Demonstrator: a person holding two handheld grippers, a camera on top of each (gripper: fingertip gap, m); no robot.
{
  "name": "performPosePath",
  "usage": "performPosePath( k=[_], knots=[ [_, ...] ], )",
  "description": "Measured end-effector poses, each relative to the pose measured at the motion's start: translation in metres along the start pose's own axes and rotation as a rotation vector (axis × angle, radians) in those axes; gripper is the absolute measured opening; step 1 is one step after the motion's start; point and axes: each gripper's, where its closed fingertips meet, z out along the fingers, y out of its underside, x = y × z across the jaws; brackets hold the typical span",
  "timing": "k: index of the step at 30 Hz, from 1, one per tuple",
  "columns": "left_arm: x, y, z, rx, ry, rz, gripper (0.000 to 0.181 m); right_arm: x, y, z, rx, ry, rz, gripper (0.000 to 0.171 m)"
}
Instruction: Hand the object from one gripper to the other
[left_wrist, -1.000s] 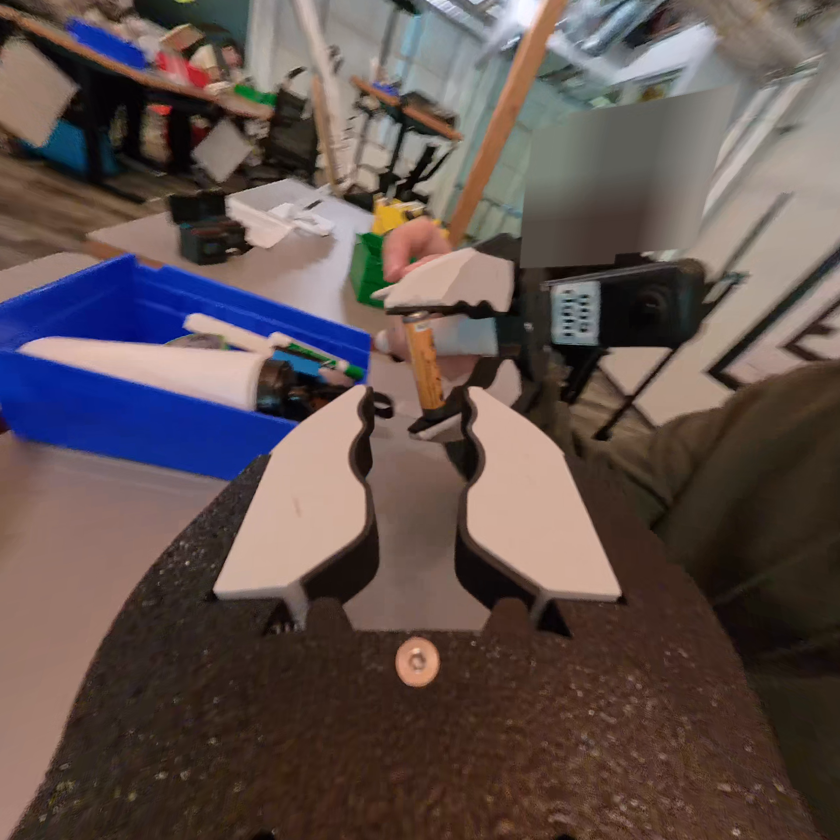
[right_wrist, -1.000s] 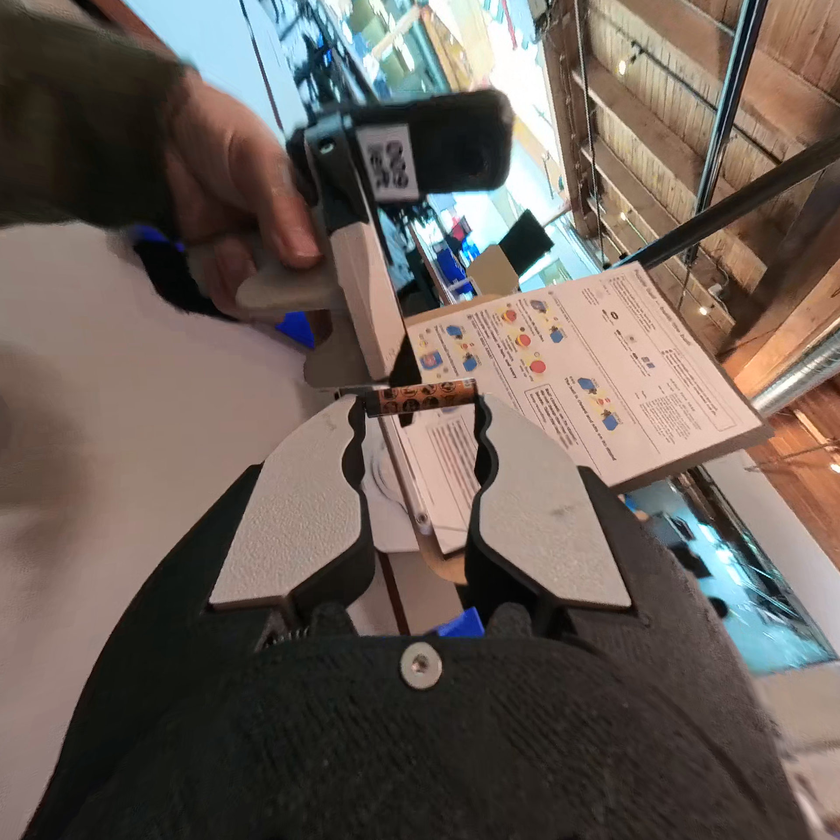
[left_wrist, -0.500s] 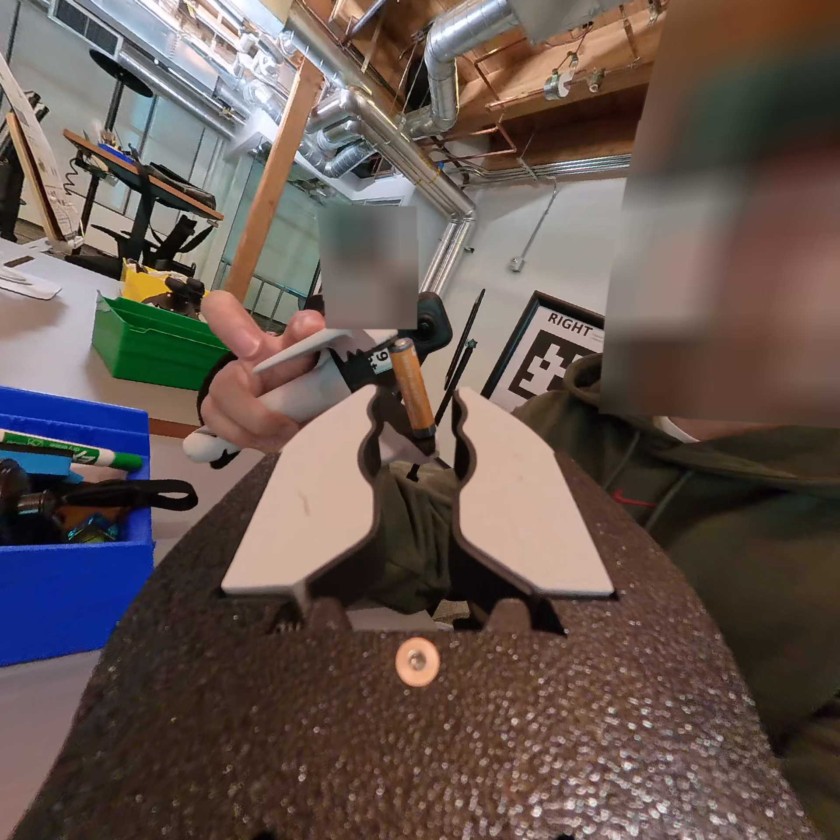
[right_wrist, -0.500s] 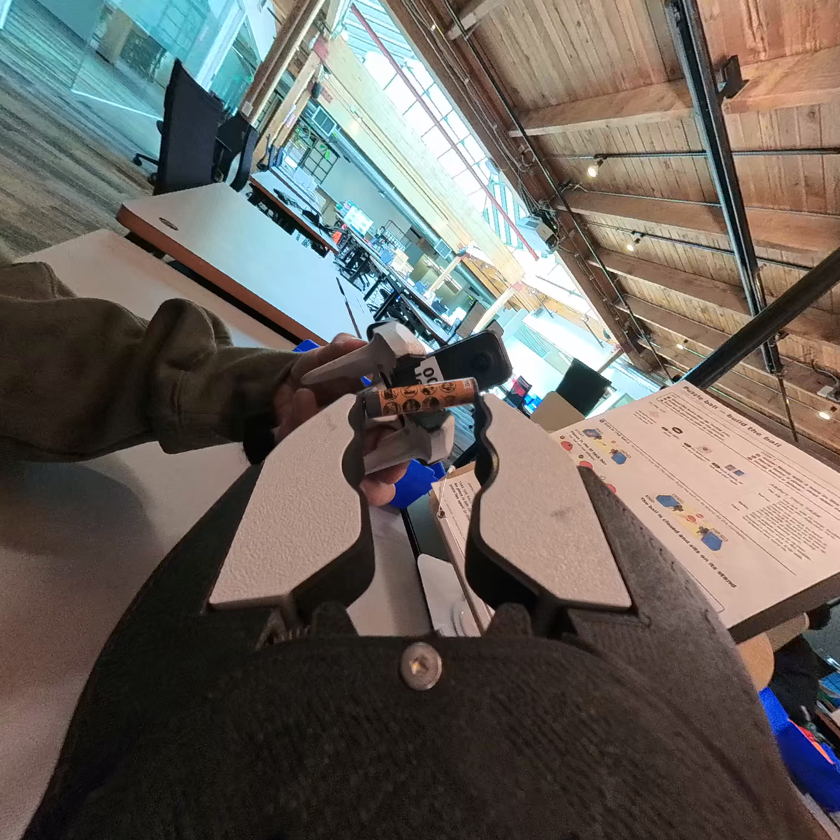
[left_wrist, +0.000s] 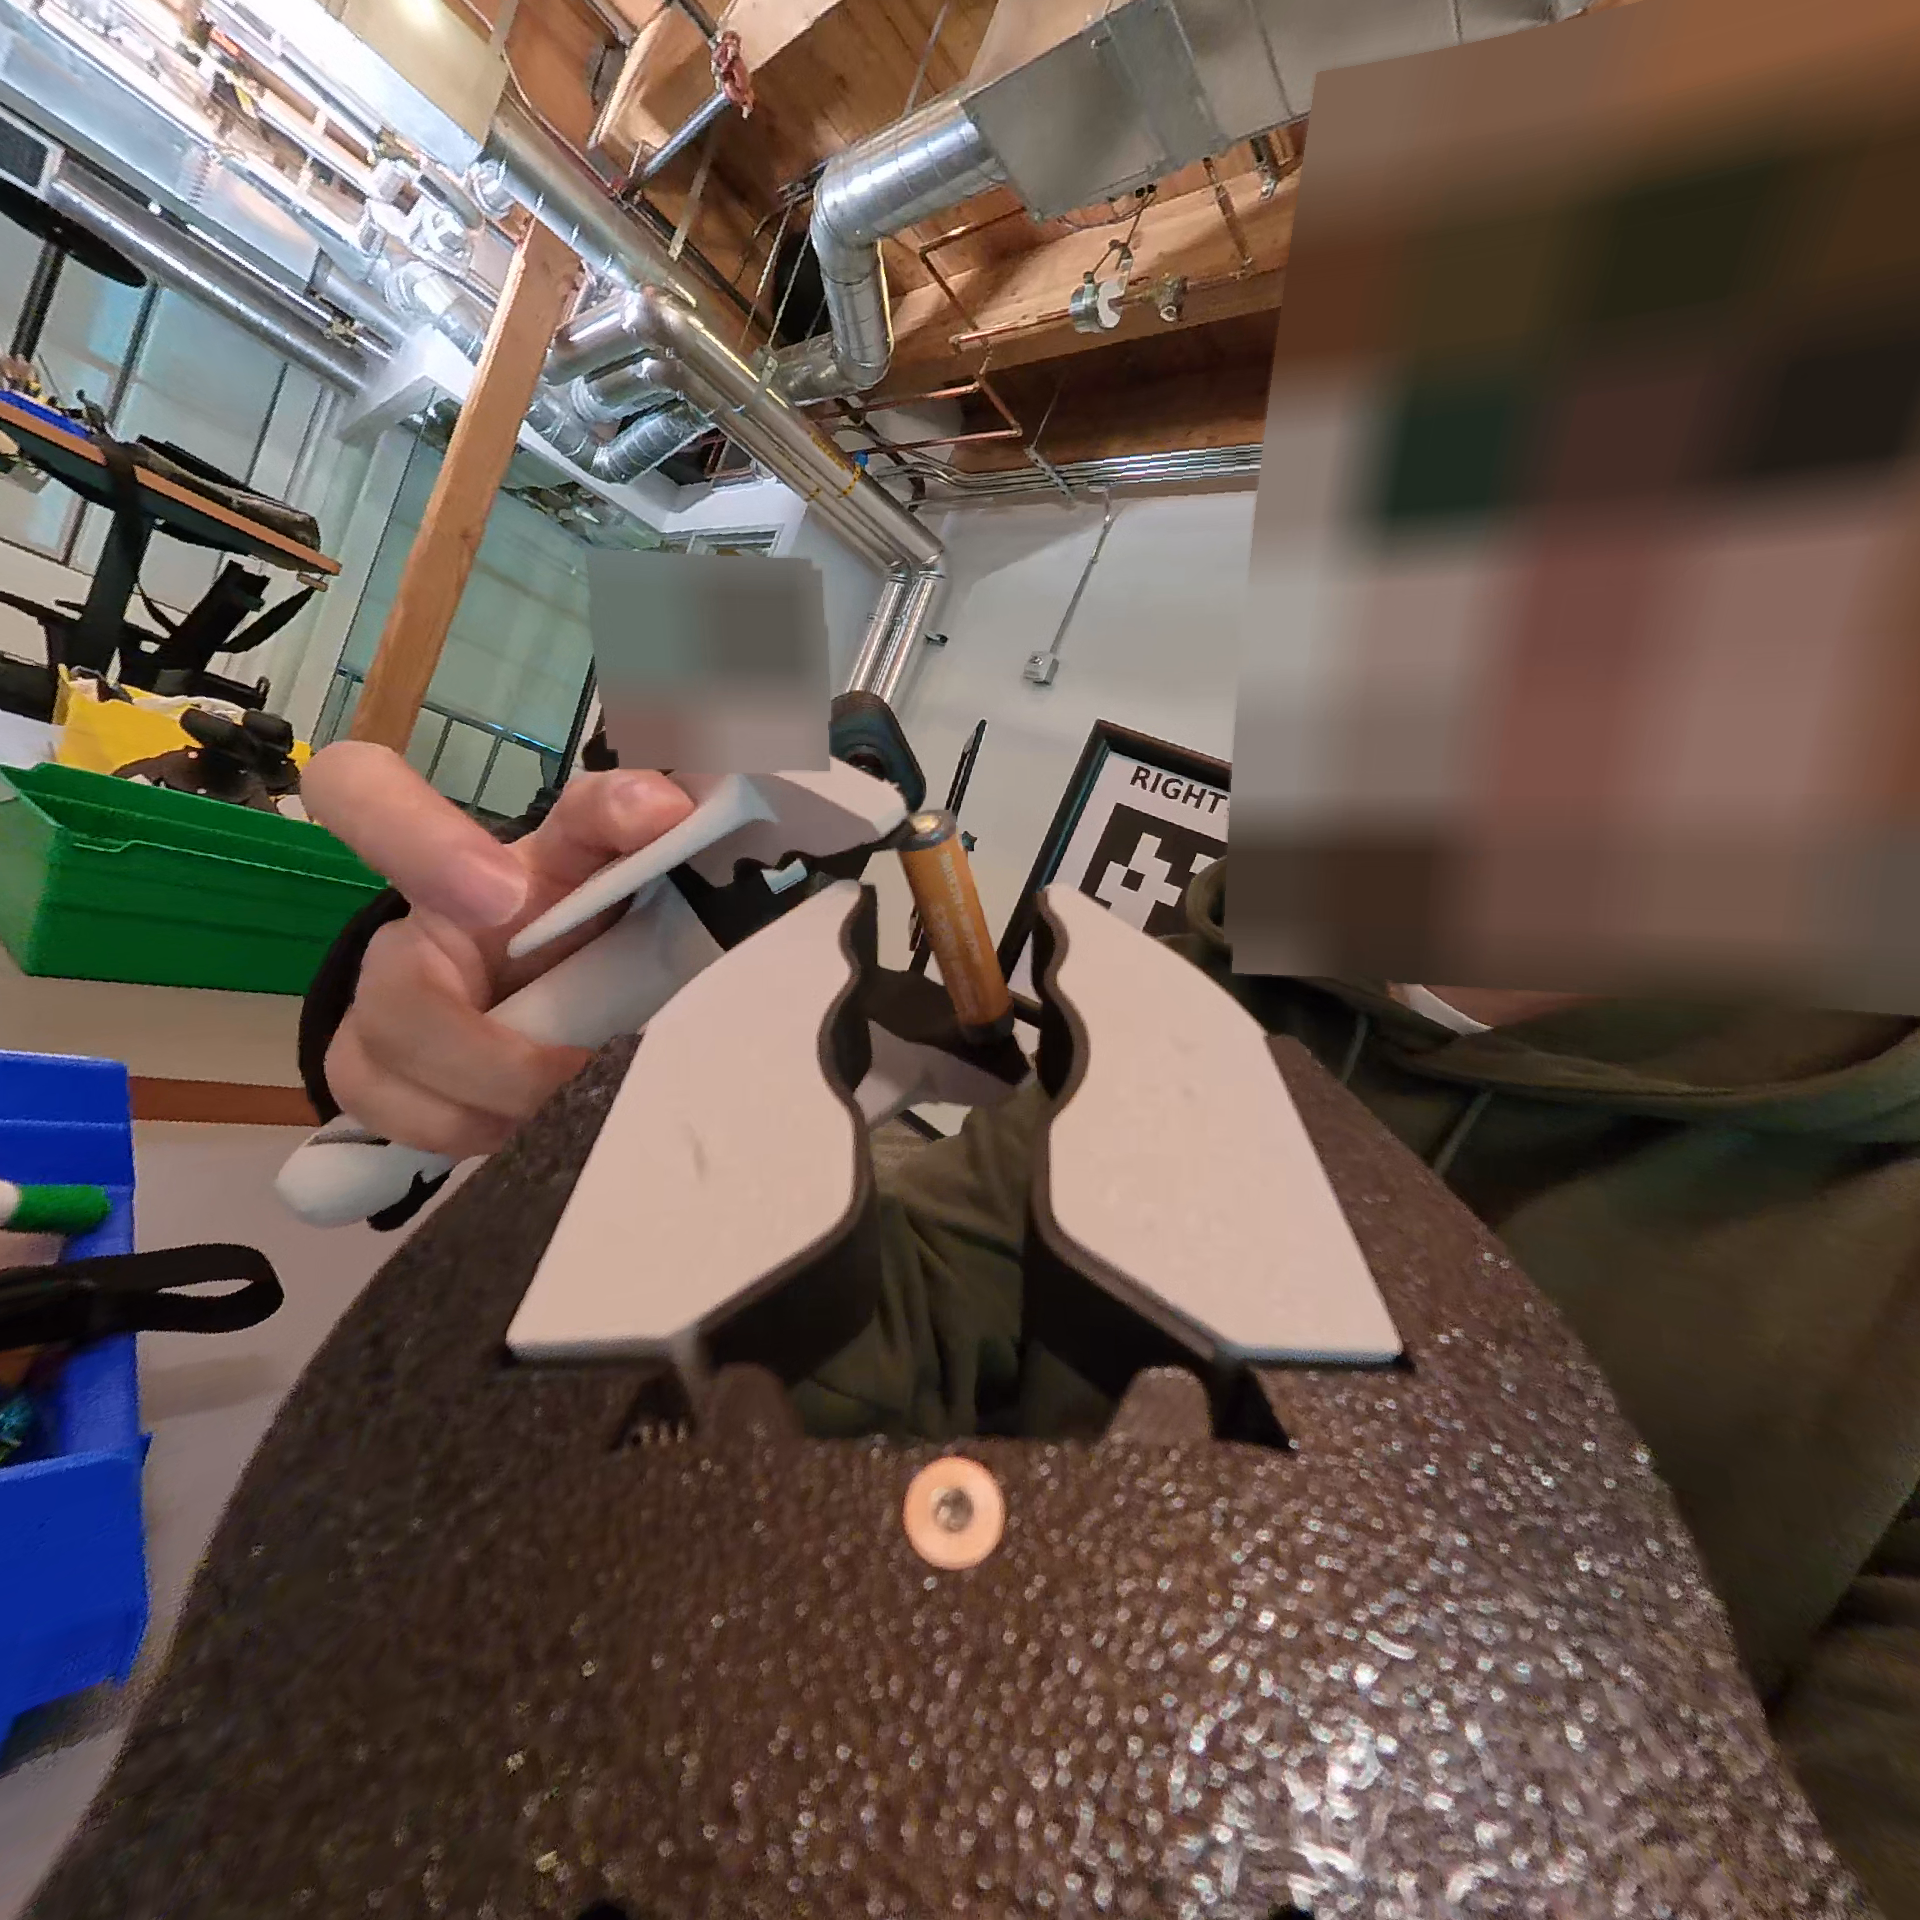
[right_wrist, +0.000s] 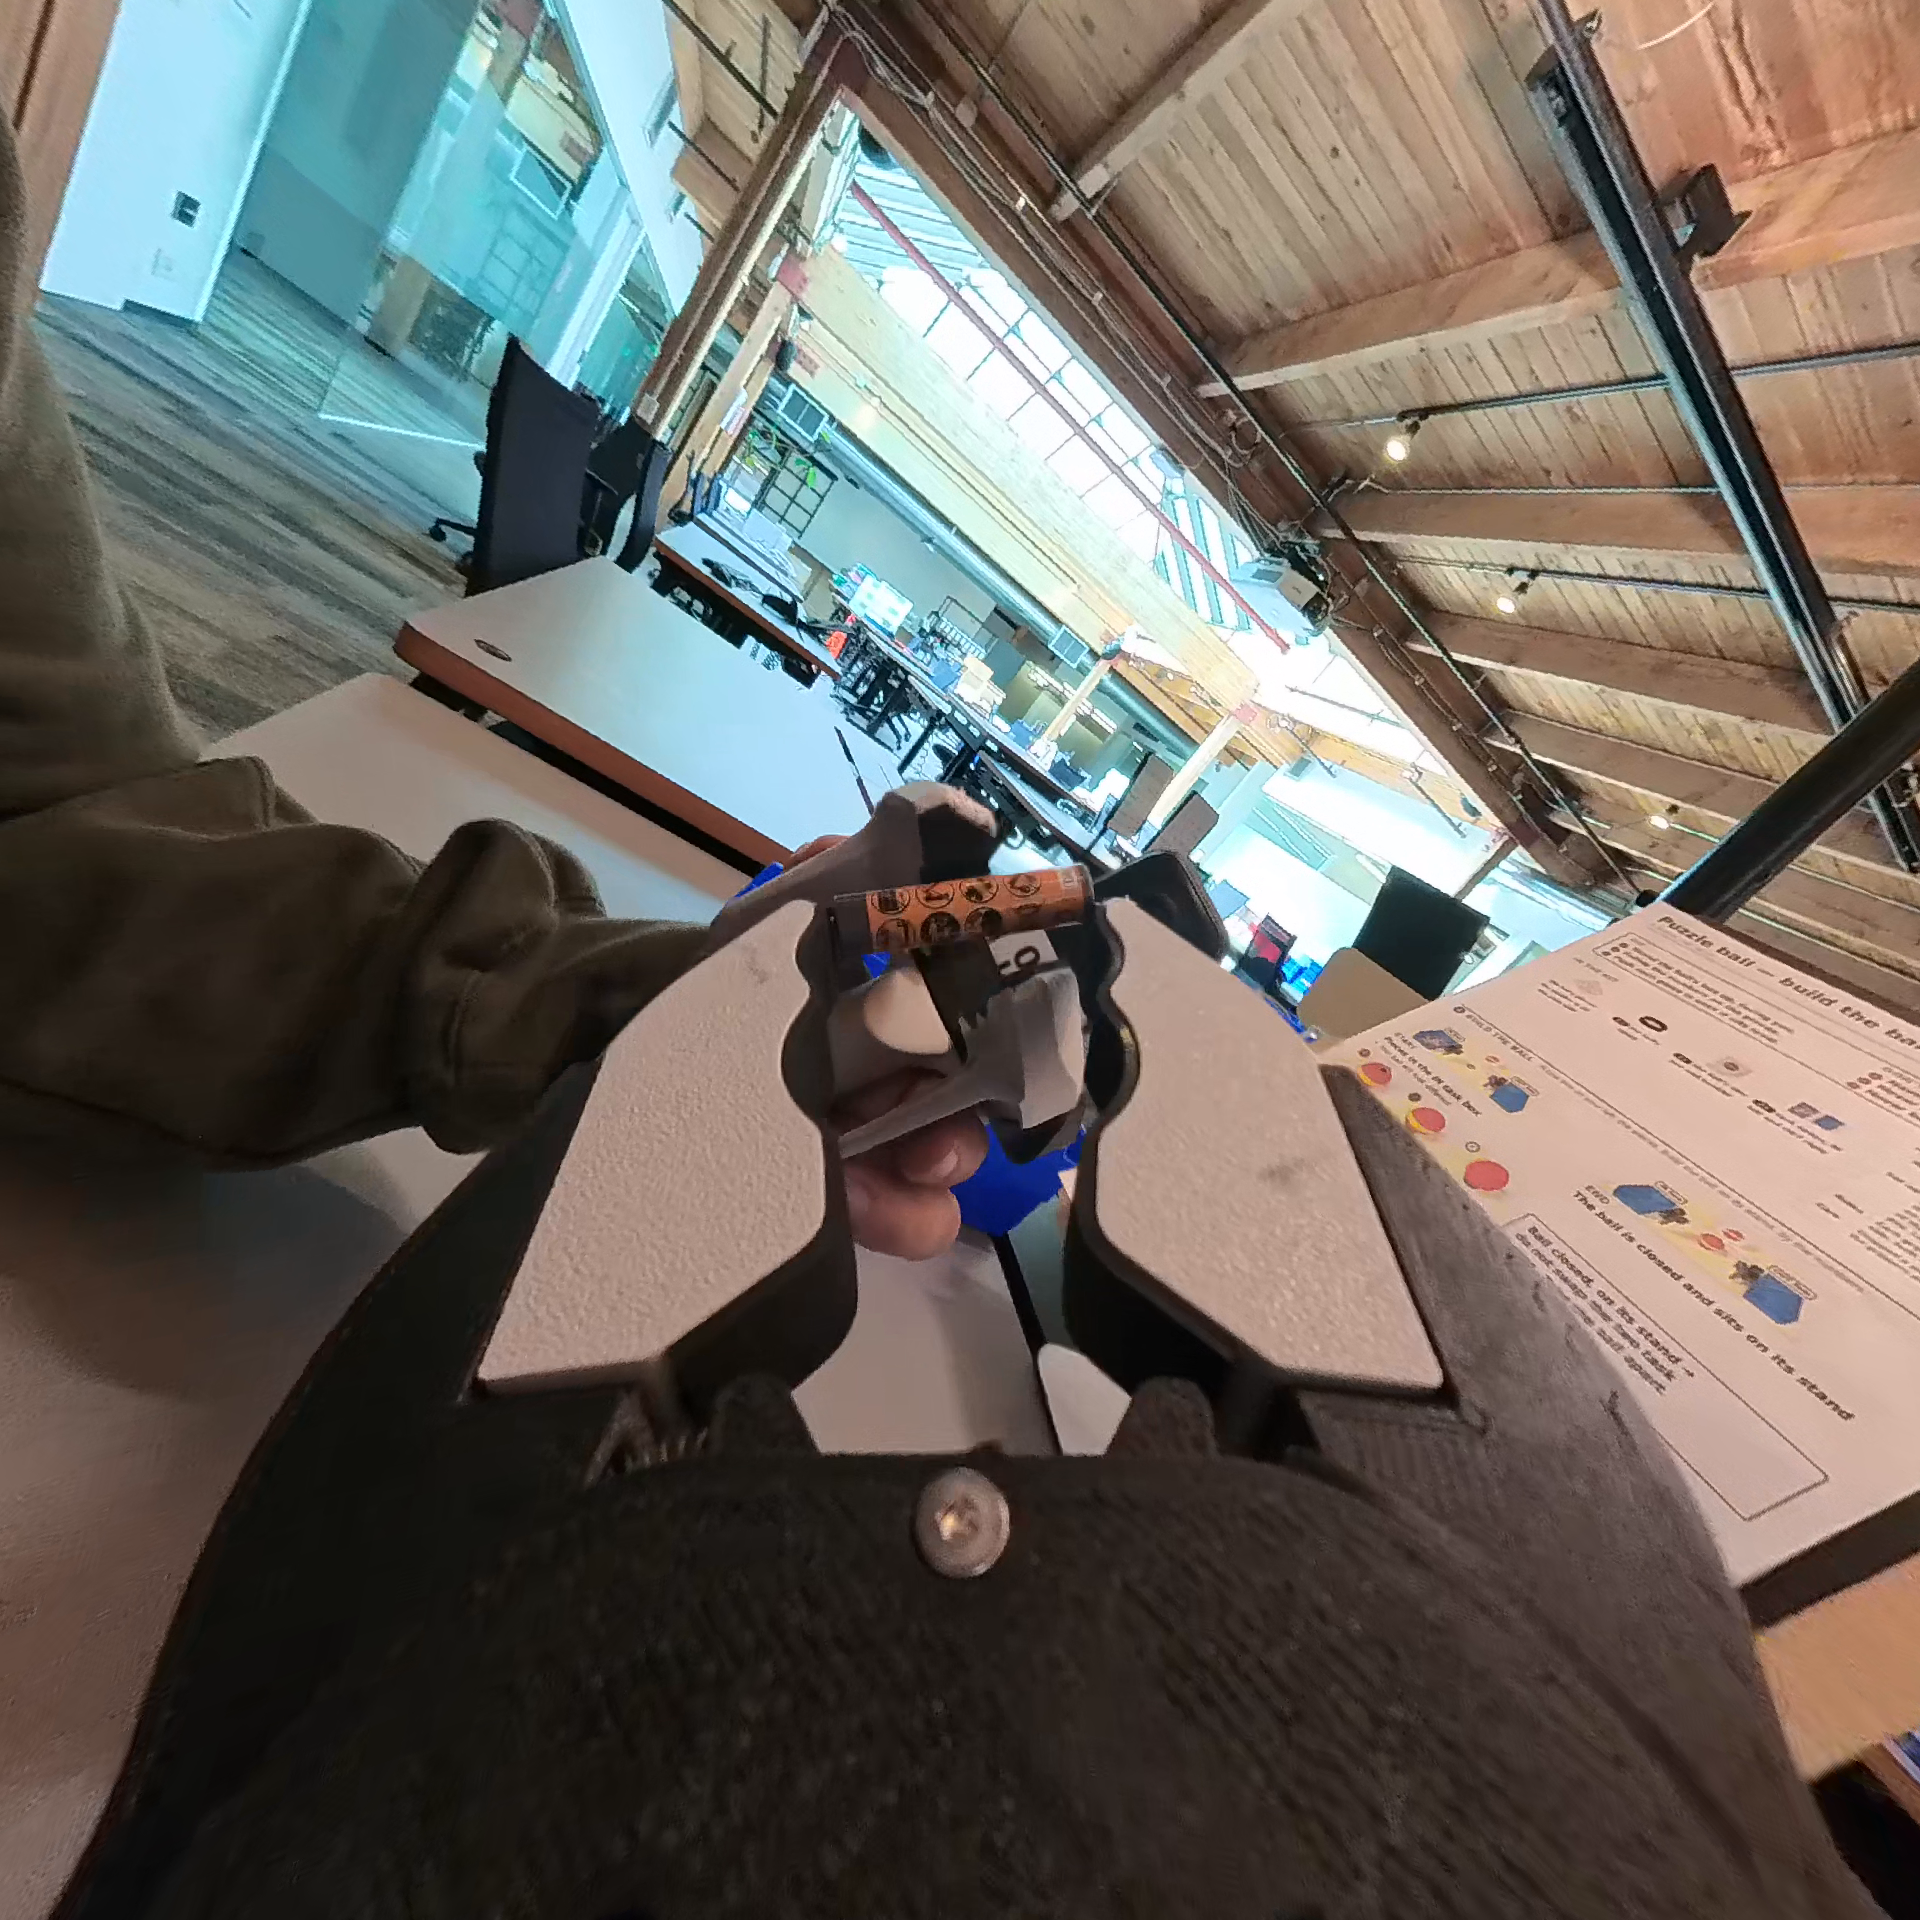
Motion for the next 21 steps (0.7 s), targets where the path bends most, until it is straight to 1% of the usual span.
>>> performPosePath(
  k=[3, 5, 9, 11, 14, 15, 16, 17, 19, 20, 21],
  knots=[
    [0.003, 0.002, 0.0, -0.011, 0.011, 0.024, 0.026, -0.001, -0.006, 0.0, 0.039, -0.011, 0.019, 0.046],
    [0.004, 0.002, 0.001, -0.01, 0.02, 0.04, 0.024, -0.001, -0.004, 0.0, 0.034, -0.009, 0.017, 0.046],
    [0.006, 0.005, 0.005, -0.012, 0.061, 0.011, 0.022, 0.0, -0.007, 0.0, 0.061, -0.002, 0.022, 0.046],
    [0.006, 0.008, 0.006, -0.018, 0.077, 0.007, 0.015, 0.001, -0.006, 0.0, 0.047, 0.004, 0.011, 0.046],
    [0.001, 0.007, 0.005, -0.02, 0.053, 0.011, 0.014, 0.004, 0.0, -0.002, -0.005, 0.025, -0.022, 0.046],
    [-0.003, 0.007, 0.004, -0.031, 0.019, 0.024, 0.014, 0.006, 0.004, -0.004, -0.035, 0.036, -0.031, 0.046],
    [-0.01, 0.006, 0.002, -0.04, -0.039, 0.052, 0.011, 0.008, 0.009, -0.006, -0.076, 0.05, -0.04, 0.041],
    [-0.02, 0.003, -0.003, -0.041, -0.142, 0.108, 0.01, 0.01, 0.015, -0.008, -0.112, 0.056, -0.03, 0.034],
    [-0.045, 0.0, -0.018, -0.103, -0.401, 0.28, 0.01, 0.014, 0.021, -0.013, -0.153, 0.06, 0.083, 0.055],
    [-0.056, 0.0, -0.027, -0.164, -0.534, 0.365, 0.01, 0.016, 0.021, -0.015, -0.15, 0.059, 0.153, 0.061],
    [-0.067, -0.003, -0.039, -0.219, -0.674, 0.449, 0.01, 0.023, 0.02, -0.017, -0.144, 0.092, 0.205, 0.063]
  ],
)
